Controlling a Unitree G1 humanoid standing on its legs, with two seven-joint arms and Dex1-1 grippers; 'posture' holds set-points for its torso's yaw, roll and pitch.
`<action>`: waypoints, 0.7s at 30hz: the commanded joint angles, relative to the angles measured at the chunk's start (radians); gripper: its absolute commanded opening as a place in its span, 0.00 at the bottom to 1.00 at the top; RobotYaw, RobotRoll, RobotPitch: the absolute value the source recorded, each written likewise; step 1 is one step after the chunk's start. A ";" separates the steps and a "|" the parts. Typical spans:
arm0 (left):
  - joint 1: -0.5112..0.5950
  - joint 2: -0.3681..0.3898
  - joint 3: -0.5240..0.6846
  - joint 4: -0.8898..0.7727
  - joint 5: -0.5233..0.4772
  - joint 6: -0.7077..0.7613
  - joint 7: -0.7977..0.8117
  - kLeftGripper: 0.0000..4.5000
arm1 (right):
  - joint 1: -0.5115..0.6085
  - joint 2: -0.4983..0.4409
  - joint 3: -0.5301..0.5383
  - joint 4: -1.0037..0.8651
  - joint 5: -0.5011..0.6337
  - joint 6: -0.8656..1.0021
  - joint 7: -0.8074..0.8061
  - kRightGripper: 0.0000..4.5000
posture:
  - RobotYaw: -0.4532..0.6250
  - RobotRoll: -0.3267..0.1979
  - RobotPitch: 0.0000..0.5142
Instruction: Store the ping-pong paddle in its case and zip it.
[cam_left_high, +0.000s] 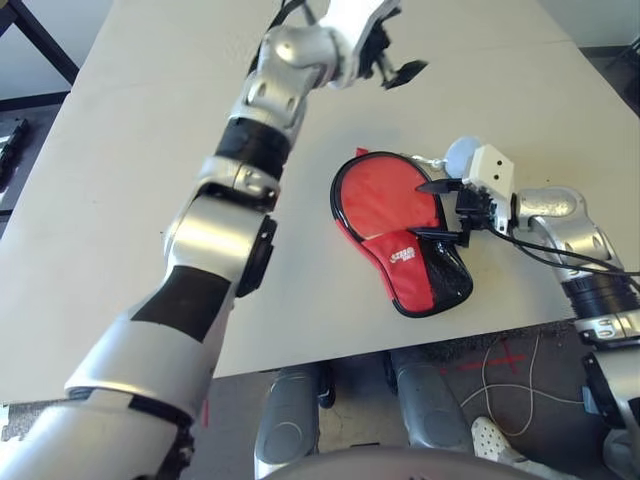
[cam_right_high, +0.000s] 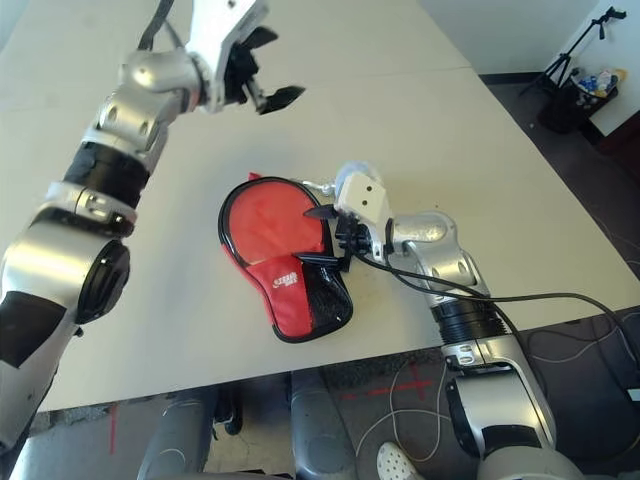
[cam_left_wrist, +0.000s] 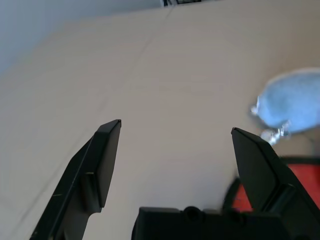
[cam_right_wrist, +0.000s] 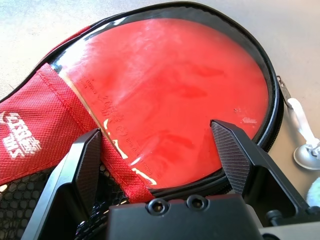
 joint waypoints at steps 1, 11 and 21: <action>0.120 0.046 -0.023 -0.226 -0.033 0.137 -0.048 1.00 | 0.057 0.007 0.082 0.026 -0.059 0.026 0.019 1.00 | 0.33 0.62 0.41; 0.351 0.165 -0.092 -0.539 -0.094 0.320 -0.132 1.00 | 0.053 0.024 0.082 0.038 -0.072 0.020 0.014 1.00 | 0.34 0.62 0.40; 0.408 0.125 -0.169 -0.566 -0.129 0.350 -0.117 1.00 | 0.067 0.016 0.073 0.022 -0.074 0.029 0.013 1.00 | 0.33 0.62 0.39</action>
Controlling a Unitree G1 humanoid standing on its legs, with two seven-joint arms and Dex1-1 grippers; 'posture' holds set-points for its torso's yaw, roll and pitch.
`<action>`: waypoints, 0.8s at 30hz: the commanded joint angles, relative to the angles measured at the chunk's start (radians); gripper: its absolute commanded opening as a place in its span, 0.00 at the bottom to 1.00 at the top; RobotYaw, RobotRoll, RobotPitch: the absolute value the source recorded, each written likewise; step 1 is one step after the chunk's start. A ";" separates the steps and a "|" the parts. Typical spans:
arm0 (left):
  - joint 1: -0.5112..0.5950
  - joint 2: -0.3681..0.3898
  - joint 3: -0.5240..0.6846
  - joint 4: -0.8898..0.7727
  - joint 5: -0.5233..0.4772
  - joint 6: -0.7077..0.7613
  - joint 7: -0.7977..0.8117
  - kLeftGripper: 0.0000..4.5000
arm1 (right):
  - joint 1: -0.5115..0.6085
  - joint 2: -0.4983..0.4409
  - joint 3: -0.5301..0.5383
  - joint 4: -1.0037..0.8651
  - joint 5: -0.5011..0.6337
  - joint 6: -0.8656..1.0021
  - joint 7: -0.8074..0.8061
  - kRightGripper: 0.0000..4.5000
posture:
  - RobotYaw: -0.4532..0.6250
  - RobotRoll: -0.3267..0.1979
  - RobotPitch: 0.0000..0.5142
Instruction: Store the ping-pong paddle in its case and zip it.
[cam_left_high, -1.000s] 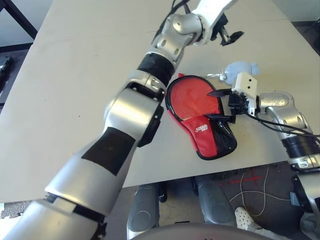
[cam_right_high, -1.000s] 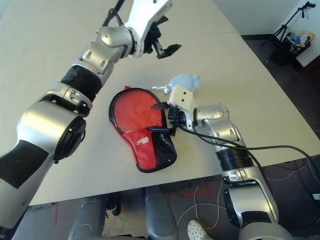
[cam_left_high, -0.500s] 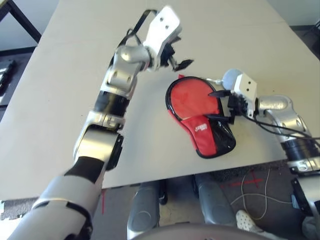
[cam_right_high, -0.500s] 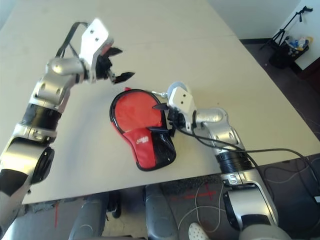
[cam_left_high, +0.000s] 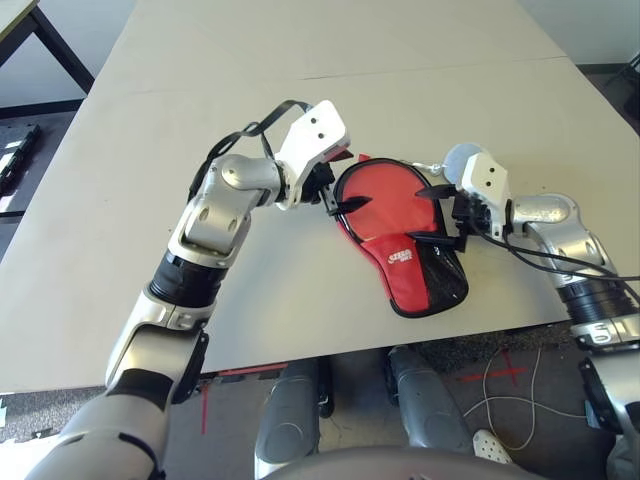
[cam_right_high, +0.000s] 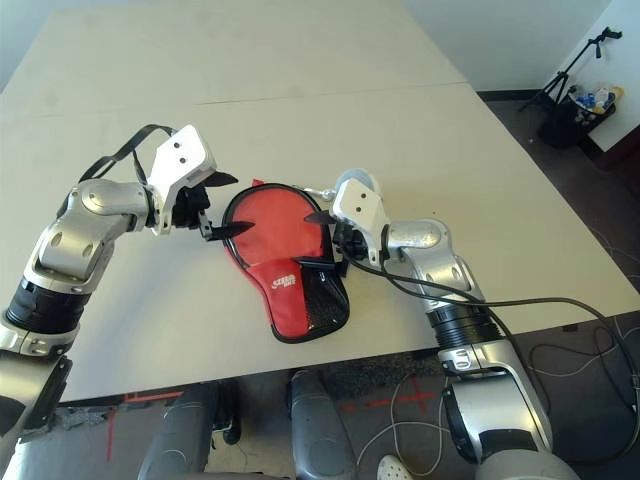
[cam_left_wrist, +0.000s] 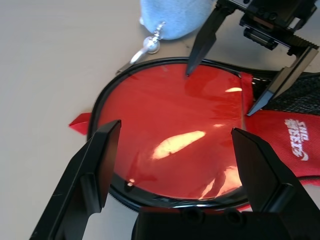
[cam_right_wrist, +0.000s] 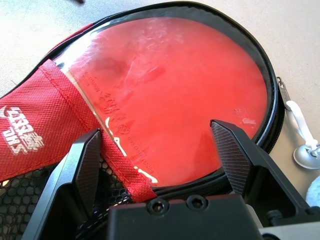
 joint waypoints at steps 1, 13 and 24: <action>0.029 -0.018 -0.044 0.002 -0.009 0.002 0.008 1.00 | 0.053 -0.001 0.066 0.013 -0.039 0.023 0.025 1.00 | 0.32 0.62 0.38; 0.054 -0.057 -0.108 0.122 0.022 -0.049 0.048 1.00 | 0.064 -0.019 0.051 -0.016 -0.032 0.043 0.023 1.00 | 0.31 0.62 0.36; 0.056 -0.064 -0.127 0.192 0.044 -0.056 0.072 1.00 | 0.074 -0.030 0.036 -0.047 -0.018 0.066 0.019 1.00 | 0.30 0.62 0.35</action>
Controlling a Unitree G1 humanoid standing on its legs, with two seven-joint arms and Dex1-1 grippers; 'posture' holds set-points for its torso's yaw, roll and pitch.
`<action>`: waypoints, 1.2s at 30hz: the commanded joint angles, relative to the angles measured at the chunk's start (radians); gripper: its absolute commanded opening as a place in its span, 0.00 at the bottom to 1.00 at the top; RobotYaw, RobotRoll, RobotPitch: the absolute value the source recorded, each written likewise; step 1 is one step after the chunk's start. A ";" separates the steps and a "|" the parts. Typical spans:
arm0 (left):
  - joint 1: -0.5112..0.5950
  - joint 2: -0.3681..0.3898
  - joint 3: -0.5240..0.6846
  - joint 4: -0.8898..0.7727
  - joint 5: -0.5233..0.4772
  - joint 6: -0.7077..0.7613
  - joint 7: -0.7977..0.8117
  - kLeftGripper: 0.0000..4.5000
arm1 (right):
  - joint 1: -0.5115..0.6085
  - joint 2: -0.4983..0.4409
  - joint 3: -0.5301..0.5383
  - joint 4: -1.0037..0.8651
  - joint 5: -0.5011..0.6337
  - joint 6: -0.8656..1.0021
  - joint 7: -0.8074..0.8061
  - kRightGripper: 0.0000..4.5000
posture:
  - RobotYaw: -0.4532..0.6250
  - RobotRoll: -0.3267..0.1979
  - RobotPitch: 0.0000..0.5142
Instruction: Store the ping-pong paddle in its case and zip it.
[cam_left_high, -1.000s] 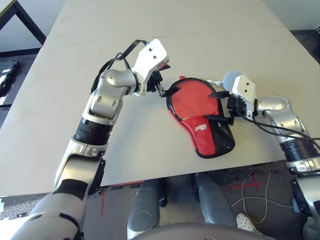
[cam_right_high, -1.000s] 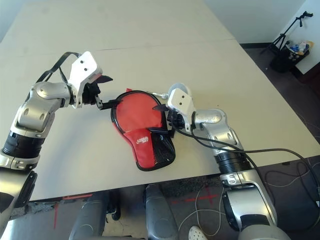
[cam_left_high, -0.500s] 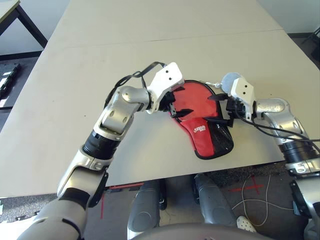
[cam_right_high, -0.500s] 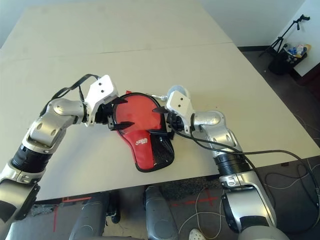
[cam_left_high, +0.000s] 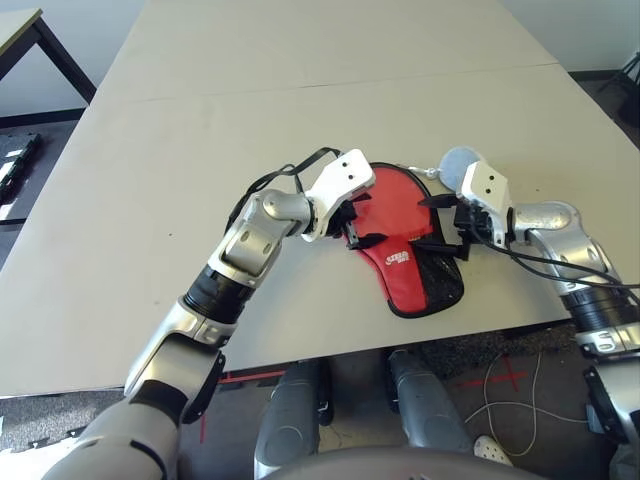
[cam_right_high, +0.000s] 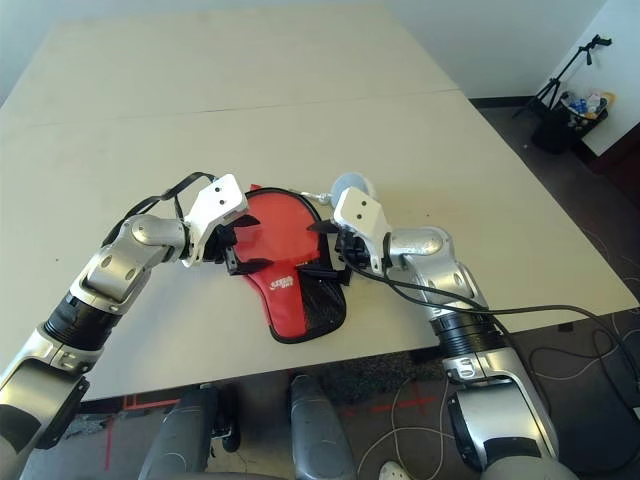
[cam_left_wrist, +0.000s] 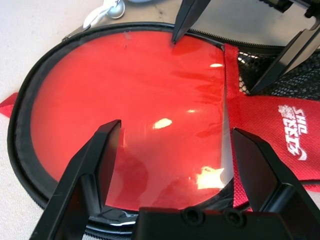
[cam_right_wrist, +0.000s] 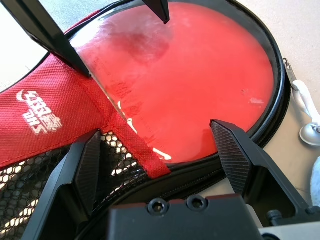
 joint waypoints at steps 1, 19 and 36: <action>0.022 -0.001 -0.034 0.026 0.019 0.006 -0.001 1.00 | 0.031 -0.008 0.030 -0.008 -0.011 0.024 0.017 1.00 | 0.29 0.62 0.35; 0.066 0.005 -0.062 -0.005 0.030 0.021 -0.022 1.00 | -0.257 -0.080 -0.129 0.065 0.084 0.137 -0.029 1.00 | 0.29 0.62 0.39; 0.069 -0.006 -0.057 -0.017 0.025 0.034 -0.024 1.00 | -0.363 -0.093 -0.118 0.427 -0.063 0.215 -0.223 1.00 | 0.29 0.62 0.40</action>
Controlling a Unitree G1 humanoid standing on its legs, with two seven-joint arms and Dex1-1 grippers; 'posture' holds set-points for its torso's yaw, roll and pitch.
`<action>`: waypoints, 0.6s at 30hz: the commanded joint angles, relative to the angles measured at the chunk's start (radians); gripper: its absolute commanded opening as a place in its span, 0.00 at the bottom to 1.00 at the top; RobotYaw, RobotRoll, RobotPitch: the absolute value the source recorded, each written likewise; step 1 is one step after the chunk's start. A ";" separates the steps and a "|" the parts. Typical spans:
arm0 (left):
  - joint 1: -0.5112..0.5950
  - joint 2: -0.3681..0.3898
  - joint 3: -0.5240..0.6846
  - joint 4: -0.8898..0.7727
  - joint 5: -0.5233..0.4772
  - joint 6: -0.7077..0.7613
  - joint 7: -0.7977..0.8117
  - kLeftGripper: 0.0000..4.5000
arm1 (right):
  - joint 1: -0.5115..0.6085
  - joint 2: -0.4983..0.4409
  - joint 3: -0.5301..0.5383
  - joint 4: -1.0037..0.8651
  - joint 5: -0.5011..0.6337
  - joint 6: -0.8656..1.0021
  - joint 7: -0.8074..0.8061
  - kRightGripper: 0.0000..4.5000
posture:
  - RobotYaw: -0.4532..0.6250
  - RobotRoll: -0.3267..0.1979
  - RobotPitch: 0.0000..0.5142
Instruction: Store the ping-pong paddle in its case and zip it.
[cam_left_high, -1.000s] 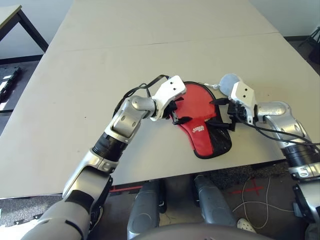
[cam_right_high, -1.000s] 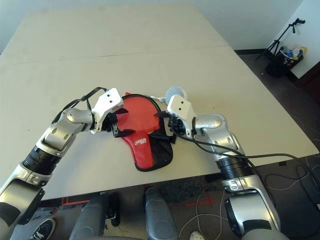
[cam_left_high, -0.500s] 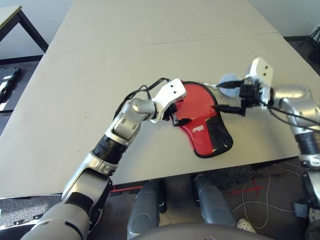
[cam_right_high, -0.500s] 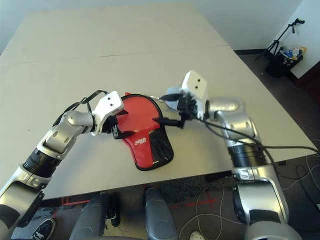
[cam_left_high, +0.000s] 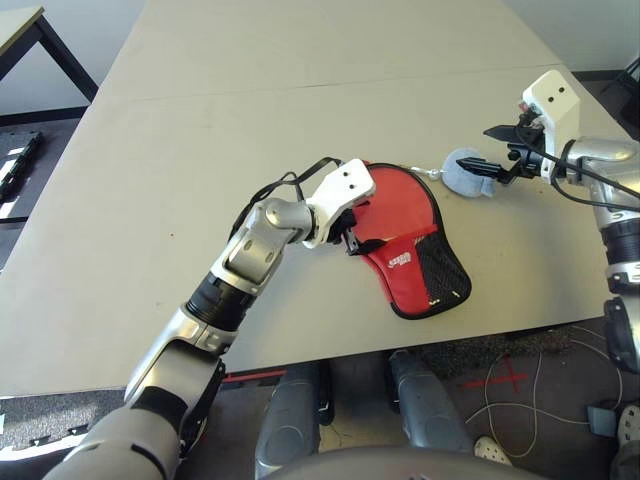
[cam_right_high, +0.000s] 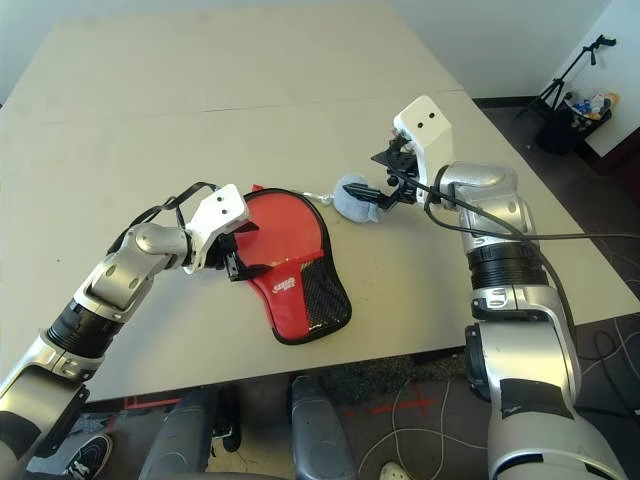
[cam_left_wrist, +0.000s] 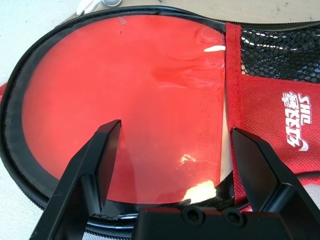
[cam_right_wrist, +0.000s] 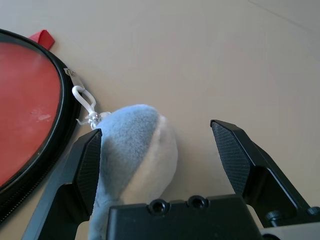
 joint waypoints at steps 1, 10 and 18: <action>0.031 -0.001 -0.042 0.017 0.007 0.022 -0.011 1.00 | -0.011 -0.004 0.004 0.073 -0.023 0.019 -0.012 1.00 | 0.29 0.62 0.40; 0.025 -0.005 -0.043 0.019 0.008 0.026 -0.014 1.00 | -0.007 0.024 0.014 0.135 -0.016 0.086 0.072 0.81 | 0.30 0.62 0.40; 0.028 -0.004 -0.042 0.012 0.008 0.037 -0.013 1.00 | 0.042 -0.022 0.013 0.070 0.011 0.146 0.196 0.28 | 0.30 0.62 0.40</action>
